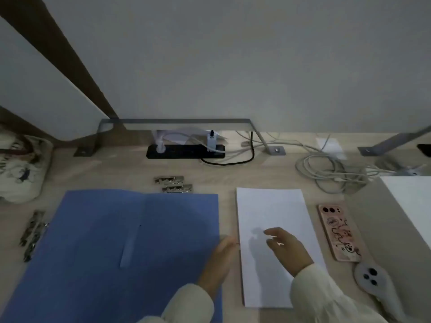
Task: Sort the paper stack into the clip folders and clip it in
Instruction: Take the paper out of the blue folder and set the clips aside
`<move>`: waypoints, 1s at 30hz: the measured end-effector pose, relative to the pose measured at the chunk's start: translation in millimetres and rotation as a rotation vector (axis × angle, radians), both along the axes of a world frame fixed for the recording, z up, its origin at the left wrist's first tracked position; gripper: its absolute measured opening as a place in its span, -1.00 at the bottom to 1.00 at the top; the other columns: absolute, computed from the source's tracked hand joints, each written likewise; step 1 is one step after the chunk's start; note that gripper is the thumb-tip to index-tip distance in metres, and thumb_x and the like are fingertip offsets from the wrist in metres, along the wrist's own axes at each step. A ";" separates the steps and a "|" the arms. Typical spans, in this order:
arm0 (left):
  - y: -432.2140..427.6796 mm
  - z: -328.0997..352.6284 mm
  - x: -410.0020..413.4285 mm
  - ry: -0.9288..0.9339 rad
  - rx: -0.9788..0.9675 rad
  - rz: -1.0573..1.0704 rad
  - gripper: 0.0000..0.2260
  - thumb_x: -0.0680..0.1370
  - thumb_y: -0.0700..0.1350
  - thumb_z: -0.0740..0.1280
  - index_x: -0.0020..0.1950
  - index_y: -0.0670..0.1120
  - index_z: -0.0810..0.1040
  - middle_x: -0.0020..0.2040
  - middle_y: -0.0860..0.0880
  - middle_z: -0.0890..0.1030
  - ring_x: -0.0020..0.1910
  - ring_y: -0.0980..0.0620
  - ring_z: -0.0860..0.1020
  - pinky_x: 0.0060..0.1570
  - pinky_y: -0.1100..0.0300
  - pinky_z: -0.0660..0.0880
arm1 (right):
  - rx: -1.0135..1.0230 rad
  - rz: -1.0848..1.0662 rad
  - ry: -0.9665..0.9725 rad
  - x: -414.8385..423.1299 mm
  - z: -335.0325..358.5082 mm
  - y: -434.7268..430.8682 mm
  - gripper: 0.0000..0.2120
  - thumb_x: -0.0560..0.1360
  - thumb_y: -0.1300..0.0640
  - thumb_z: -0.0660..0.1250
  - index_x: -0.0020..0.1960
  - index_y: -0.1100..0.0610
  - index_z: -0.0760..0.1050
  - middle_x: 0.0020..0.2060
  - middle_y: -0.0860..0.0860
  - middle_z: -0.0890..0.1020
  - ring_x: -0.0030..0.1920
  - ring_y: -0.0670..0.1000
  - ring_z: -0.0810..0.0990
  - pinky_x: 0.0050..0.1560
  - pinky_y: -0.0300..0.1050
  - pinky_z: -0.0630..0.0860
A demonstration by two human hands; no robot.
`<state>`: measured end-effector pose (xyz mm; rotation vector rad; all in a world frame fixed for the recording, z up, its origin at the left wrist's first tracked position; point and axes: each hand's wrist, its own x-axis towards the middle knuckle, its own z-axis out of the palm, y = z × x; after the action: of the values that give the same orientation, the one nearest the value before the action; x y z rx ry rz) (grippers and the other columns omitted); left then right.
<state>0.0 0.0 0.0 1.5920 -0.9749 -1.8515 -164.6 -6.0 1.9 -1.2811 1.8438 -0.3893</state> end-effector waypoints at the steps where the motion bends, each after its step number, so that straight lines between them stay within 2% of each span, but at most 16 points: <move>1: 2.1 -4.0 -5.1 0.015 -0.001 0.001 -0.77 0.61 -0.16 0.11 -0.18 0.12 0.39 -0.15 0.20 0.40 -0.18 0.30 0.37 -0.16 0.42 0.31 | 0.012 -0.009 0.024 0.8 -8.5 0.9 -0.76 0.53 0.19 0.20 0.18 0.11 0.46 0.22 0.07 0.54 0.24 0.06 0.48 0.23 -0.14 0.38; 3: 3.1 -18.0 -12.7 0.000 0.056 -0.013 -0.77 0.60 -0.16 0.10 -0.16 0.14 0.35 -0.19 0.23 0.35 -0.21 0.32 0.33 -0.18 0.37 0.32 | 0.013 -0.041 0.059 2.7 -20.0 2.0 -0.71 0.54 0.20 0.19 0.25 0.12 0.42 0.28 0.06 0.49 0.29 0.06 0.45 0.28 -0.15 0.33; 4: 2.8 -22.9 -15.3 -0.013 0.069 -0.027 -0.81 0.60 -0.16 0.10 -0.08 0.14 0.36 -0.16 0.23 0.35 -0.20 0.32 0.34 -0.16 0.33 0.33 | 0.005 -0.041 0.079 4.0 -22.6 2.1 -0.69 0.54 0.21 0.17 0.27 0.13 0.40 0.29 0.06 0.48 0.30 0.06 0.44 0.29 -0.17 0.31; 6: 0.1 -35.9 -22.1 -0.024 0.110 -0.006 -0.82 0.59 -0.14 0.12 0.16 0.09 0.32 -0.02 0.17 0.43 -0.08 0.24 0.41 -0.06 0.27 0.35 | -0.030 -0.055 0.107 4.6 -33.9 2.1 -0.67 0.55 0.22 0.13 0.30 0.14 0.38 0.30 0.06 0.48 0.31 0.06 0.43 0.30 -0.19 0.28; 8: -3.6 -46.9 -25.5 -0.044 0.129 0.019 -0.74 0.57 -0.13 0.16 0.26 0.03 0.32 0.13 0.03 0.45 0.07 0.09 0.44 0.05 0.19 0.37 | -0.046 -0.048 0.145 7.4 -39.3 1.2 -0.67 0.56 0.21 0.11 0.31 0.14 0.38 0.29 0.07 0.49 0.28 0.05 0.45 0.29 -0.21 0.29; 10: -5.1 -55.7 -28.5 -0.039 0.157 0.040 -0.76 0.54 -0.15 0.19 0.21 -0.04 0.39 0.11 -0.05 0.49 0.09 -0.02 0.48 0.12 0.08 0.42 | -0.034 -0.011 0.206 9.2 -48.6 2.8 -0.66 0.56 0.21 0.10 0.32 0.14 0.37 0.28 0.05 0.50 0.28 0.04 0.45 0.29 -0.21 0.30; 12: -8.9 -59.2 -31.5 -0.051 0.152 0.053 -0.93 0.50 -0.19 0.19 -0.05 -0.09 0.42 -0.06 -0.10 0.48 -0.06 -0.04 0.48 0.00 0.08 0.41 | -0.038 0.019 0.248 11.0 -52.8 2.7 -0.65 0.56 0.22 0.09 0.33 0.13 0.35 0.29 0.04 0.48 0.29 0.03 0.44 0.29 -0.20 0.31; 13: -12.0 -59.5 -32.9 -0.076 0.155 0.048 -0.94 0.49 -0.21 0.18 -0.18 -0.10 0.36 -0.14 -0.11 0.42 -0.13 -0.03 0.43 -0.08 0.11 0.36 | -0.043 0.017 0.256 10.9 -53.8 2.1 -0.65 0.56 0.22 0.09 0.34 0.13 0.35 0.30 0.03 0.48 0.29 0.03 0.43 0.29 -0.20 0.32; 17: -30.4 -56.8 -36.4 -0.141 0.175 0.033 -0.81 0.43 -0.21 0.17 -0.35 -0.08 0.22 -0.30 -0.09 0.29 -0.28 0.00 0.30 -0.23 0.15 0.23 | -0.081 -0.014 0.266 10.3 -56.8 0.3 -0.65 0.55 0.24 0.09 0.32 0.12 0.36 0.27 0.03 0.49 0.26 0.04 0.45 0.23 -0.18 0.36; 21: -43.9 -62.9 -37.1 -0.129 0.256 0.024 -0.77 0.50 -0.22 0.17 -0.36 -0.06 0.29 -0.29 -0.07 0.35 -0.28 -0.02 0.34 -0.11 0.13 0.30 | -0.098 -0.020 0.256 10.3 -59.9 -0.7 -0.66 0.54 0.25 0.10 0.29 0.14 0.39 0.23 0.05 0.51 0.23 0.05 0.45 0.18 -0.21 0.37; 25: -45.7 -67.3 -37.5 -0.100 0.267 0.011 -0.88 0.45 -0.20 0.22 -0.27 -0.19 0.44 -0.20 -0.17 0.44 -0.23 -0.12 0.44 -0.19 0.18 0.29 | -0.116 -0.024 0.237 9.3 -60.5 -1.2 -0.68 0.54 0.21 0.12 0.28 0.13 0.39 0.23 0.03 0.50 0.22 0.03 0.44 0.16 -0.24 0.35; 28: -39.9 -65.2 -38.0 -0.034 0.267 0.045 -0.93 0.31 -0.15 0.19 -0.32 -0.12 0.32 -0.26 -0.15 0.34 -0.27 -0.05 0.34 -0.19 0.12 0.28 | -0.116 -0.061 0.197 8.5 -61.6 -1.7 -0.71 0.55 0.16 0.15 0.25 0.13 0.42 0.21 0.03 0.51 0.18 0.03 0.47 0.10 -0.31 0.31; 29: -35.8 -61.2 -37.6 0.006 0.263 0.074 -0.96 0.35 -0.15 0.18 -0.26 -0.11 0.38 -0.24 -0.15 0.40 -0.24 -0.06 0.39 -0.21 0.12 0.34 | -0.114 -0.080 0.172 8.3 -61.7 -2.2 -0.73 0.54 0.13 0.18 0.22 0.13 0.44 0.19 0.04 0.52 0.15 0.04 0.48 0.08 -0.31 0.31; 30: -30.8 -57.7 -36.5 0.051 0.252 0.118 -0.89 0.43 -0.16 0.16 -0.18 -0.13 0.46 -0.20 -0.16 0.50 -0.20 -0.08 0.48 -0.19 0.17 0.42 | -0.112 -0.098 0.145 8.4 -61.8 -2.9 -0.74 0.53 0.10 0.21 0.19 0.14 0.46 0.16 0.05 0.53 0.12 0.04 0.49 0.07 -0.30 0.32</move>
<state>-36.5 -30.8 -57.7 1.6969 -0.6297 -1.9831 -156.2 -8.9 -59.9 -1.3276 2.0375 -0.4692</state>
